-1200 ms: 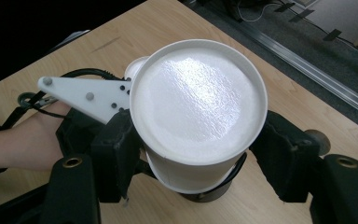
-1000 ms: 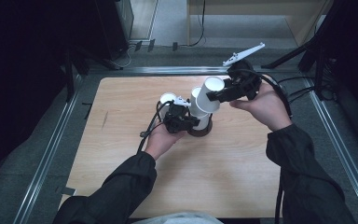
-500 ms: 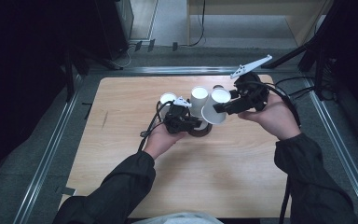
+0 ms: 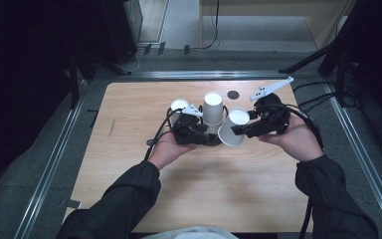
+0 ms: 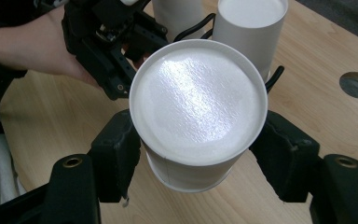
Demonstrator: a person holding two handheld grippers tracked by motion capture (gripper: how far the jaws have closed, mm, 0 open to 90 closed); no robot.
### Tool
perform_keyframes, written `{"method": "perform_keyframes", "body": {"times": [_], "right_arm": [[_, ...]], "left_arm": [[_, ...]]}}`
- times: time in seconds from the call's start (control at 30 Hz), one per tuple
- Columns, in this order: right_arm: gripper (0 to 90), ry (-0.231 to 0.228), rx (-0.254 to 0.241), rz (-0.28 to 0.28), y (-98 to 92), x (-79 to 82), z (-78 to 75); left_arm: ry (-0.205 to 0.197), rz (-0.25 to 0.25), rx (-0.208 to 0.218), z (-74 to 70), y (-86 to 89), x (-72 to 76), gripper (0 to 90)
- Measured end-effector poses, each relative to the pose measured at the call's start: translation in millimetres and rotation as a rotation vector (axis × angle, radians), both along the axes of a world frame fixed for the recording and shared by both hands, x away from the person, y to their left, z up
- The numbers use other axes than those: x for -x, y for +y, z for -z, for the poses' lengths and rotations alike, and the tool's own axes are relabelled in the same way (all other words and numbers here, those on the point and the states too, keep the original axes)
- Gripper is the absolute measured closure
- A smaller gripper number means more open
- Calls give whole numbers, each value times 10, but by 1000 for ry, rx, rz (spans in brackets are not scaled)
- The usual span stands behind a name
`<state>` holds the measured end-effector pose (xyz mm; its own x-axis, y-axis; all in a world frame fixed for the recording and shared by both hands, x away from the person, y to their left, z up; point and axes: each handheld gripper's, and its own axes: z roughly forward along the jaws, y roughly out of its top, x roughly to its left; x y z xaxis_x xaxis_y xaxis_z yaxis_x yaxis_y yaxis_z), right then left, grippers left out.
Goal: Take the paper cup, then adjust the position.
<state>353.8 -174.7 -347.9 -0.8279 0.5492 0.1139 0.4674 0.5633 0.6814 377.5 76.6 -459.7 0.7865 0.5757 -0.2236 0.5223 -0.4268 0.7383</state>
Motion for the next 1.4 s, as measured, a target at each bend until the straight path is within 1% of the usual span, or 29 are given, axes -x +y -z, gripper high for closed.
{"method": "perform_keyframes", "body": {"times": [0.1, 0.13, 0.17, 0.2, 0.23, 0.27, 0.3, 0.47, 0.53, 0.63, 0.73, 0.77, 0.8, 0.83, 0.87, 0.93, 1.0, 1.13, 1.2, 1.23, 1.3, 1.33, 1.4], "right_arm": [[343, 2, 0, -15, -11, 36, 78], [343, 3, -3, -19, -14, 45, 107], [343, 13, -5, -19, -16, 59, 138], [343, 11, -7, -24, -16, 63, 160], [343, 19, -7, -26, -12, 79, 190], [343, 18, -7, -30, -10, 85, 209], [343, 20, -11, -35, -5, 96, 233], [343, 25, -19, -50, 24, 151, 345], [343, 28, -22, -60, 38, 170, 386], [343, 31, -26, -72, 69, 203, 462], [343, 35, -24, -88, 109, 237, 554], [343, 35, -23, -92, 116, 246, 573], [343, 39, -26, -96, 126, 259, 598], [343, 38, -24, -102, 134, 268, 620], [343, 37, -24, -108, 143, 279, 647], [343, 43, -30, -115, 155, 290, 685], [343, 47, -29, -123, 171, 292, 722], [342, 50, -30, -139, 223, 291, 793], [342, 51, -30, -149, 244, 294, 823], [342, 49, -31, -155, 255, 298, 843], [342, 53, -35, -165, 272, 307, 894], [342, 54, -40, -168, 275, 309, 914], [342, 67, -34, -176, 292, 307, 959]], "left_arm": [[10, 42, -14, -14, 44, 20, 392], [13, 53, -8, -19, 57, 35, 379], [8, 61, -12, -24, 67, 44, 372], [5, 79, -25, -36, 85, 59, 367], [3, 78, -23, -39, 87, 74, 362], [-3, 93, -31, -46, 103, 84, 360], [-1, 101, -29, -52, 114, 98, 353], [-4, 139, 11, -57, 198, 193, 335], [-7, 141, 3, -46, 227, 230, 332], [9, 150, -3, -25, 267, 266, 326], [22, 159, 1, -7, 312, 306, 320], [31, 172, 7, 1, 335, 316, 316], [47, 194, 23, 14, 358, 326, 314], [49, 207, 28, 28, 381, 351, 301], [48, 213, 25, 36, 394, 364, 268], [50, 225, 23, 66, 438, 395, 244], [50, 225, 18, 78, 473, 408, 205], [51, 232, 42, 84, 550, 431, 181], [54, 254, 51, 77, 580, 439, 156], [61, 269, 64, 73, 597, 439, 129], [49, 267, 71, 66, 612, 447, 119], [48, 269, 78, 68, 619, 453, 119], [47, 265, 78, 94, 628, 471, 120]]}}
